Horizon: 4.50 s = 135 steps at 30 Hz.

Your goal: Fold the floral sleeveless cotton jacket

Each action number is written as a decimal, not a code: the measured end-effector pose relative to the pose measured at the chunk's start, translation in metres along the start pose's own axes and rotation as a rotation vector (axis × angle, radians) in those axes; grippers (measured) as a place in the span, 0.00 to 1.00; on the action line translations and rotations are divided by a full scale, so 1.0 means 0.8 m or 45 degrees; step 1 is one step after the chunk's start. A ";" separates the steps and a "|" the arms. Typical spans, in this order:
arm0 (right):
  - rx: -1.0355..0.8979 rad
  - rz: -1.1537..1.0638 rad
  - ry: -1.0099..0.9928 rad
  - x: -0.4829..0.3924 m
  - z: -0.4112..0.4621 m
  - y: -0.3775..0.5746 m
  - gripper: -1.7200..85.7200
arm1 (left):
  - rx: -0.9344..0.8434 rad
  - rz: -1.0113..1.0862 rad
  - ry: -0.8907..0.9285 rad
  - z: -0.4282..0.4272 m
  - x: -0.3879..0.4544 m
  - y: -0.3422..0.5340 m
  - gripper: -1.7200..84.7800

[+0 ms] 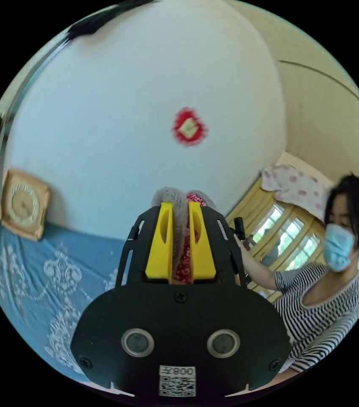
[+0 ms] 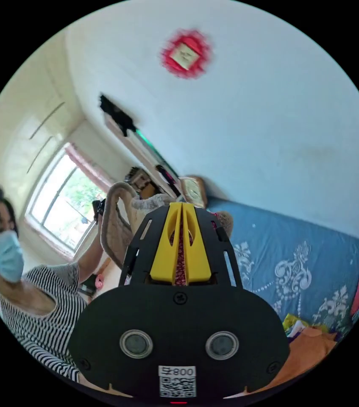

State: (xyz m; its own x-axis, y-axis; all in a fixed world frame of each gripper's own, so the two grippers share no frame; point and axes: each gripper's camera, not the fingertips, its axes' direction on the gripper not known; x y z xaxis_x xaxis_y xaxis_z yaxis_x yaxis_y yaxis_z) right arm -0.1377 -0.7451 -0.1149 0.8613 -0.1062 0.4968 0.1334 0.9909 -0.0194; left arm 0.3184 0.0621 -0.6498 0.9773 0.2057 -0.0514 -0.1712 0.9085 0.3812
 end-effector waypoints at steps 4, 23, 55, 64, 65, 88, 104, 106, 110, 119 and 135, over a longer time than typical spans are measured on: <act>-0.153 0.372 0.082 0.147 0.140 0.029 0.02 | -0.209 -0.286 -0.204 0.098 -0.113 0.018 0.13; -0.975 0.488 0.026 0.340 0.531 0.345 0.02 | -0.957 -0.888 -0.416 0.432 -0.187 0.172 0.16; -0.791 0.597 0.152 0.504 0.653 0.556 0.08 | -0.375 -0.781 -1.052 0.491 -0.237 -0.031 0.08; -0.687 0.714 0.151 0.558 0.633 0.609 0.10 | -0.927 -0.934 -0.255 0.755 -0.233 0.114 0.13; -0.718 0.676 0.139 0.551 0.640 0.614 0.10 | -0.983 -0.962 -0.220 0.778 -0.237 0.128 0.13; -0.618 0.813 -0.073 0.642 0.540 0.731 0.12 | -0.844 -0.694 0.481 0.928 -0.131 0.075 0.06; -0.451 1.124 -0.162 0.759 0.528 0.822 0.08 | -0.957 -0.668 0.385 0.971 -0.110 0.068 0.05; -0.404 1.008 -0.159 0.734 0.500 0.798 0.06 | -0.971 -0.639 0.340 0.970 -0.108 0.060 0.05; -0.475 0.730 0.097 0.682 0.428 0.731 0.04 | -1.009 -0.622 0.223 0.980 -0.122 0.049 0.05; -0.644 0.765 0.276 0.698 0.436 0.792 0.08 | -1.151 -0.728 -0.038 1.037 -0.176 0.069 0.05; -0.931 0.931 0.031 0.653 0.482 0.922 0.08 | -1.175 -0.804 0.037 1.063 -0.140 0.078 0.05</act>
State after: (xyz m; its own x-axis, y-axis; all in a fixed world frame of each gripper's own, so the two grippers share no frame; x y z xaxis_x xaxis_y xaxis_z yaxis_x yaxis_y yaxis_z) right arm 0.2217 -0.0378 0.4651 0.8603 0.4918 0.1344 -0.1680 0.5225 -0.8359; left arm 0.3048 -0.2137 0.1645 0.9204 -0.3905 -0.0198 0.3157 0.7722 -0.5514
